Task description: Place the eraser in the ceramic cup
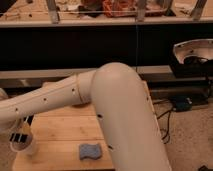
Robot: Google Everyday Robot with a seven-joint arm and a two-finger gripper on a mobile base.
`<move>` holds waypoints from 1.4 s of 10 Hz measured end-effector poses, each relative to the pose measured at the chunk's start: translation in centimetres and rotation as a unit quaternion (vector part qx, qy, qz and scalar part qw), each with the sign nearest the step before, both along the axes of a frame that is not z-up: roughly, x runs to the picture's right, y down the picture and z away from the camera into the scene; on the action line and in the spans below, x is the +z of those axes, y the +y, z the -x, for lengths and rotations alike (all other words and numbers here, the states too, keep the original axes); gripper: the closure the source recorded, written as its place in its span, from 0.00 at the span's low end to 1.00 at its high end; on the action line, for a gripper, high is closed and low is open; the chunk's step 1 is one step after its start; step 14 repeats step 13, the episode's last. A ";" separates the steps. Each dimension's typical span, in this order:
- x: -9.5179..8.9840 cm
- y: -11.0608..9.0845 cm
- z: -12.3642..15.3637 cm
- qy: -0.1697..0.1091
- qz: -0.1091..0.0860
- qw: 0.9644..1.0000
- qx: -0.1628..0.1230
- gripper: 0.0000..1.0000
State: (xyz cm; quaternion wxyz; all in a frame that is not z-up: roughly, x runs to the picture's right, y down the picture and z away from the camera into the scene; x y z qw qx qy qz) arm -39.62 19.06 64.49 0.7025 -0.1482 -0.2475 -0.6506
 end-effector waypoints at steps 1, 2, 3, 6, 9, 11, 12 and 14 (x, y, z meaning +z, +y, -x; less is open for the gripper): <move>0.1 0.2 0.6 -0.001 -0.002 1.000 -0.009 0.57; 0.2 0.2 1.1 -0.001 -0.005 1.000 -0.015 0.48; 0.2 0.5 1.6 0.001 -0.008 1.000 -0.026 0.37; -1.1 1.9 2.9 -0.011 -0.024 0.998 -0.056 0.20; -2.0 2.3 2.3 0.007 -0.030 0.999 -0.034 0.20; -2.0 2.1 1.3 0.035 -0.028 0.999 -0.002 0.20; -2.0 2.0 0.8 0.047 -0.028 0.998 0.011 0.20; -1.9 1.9 0.5 0.057 -0.029 0.998 0.021 0.20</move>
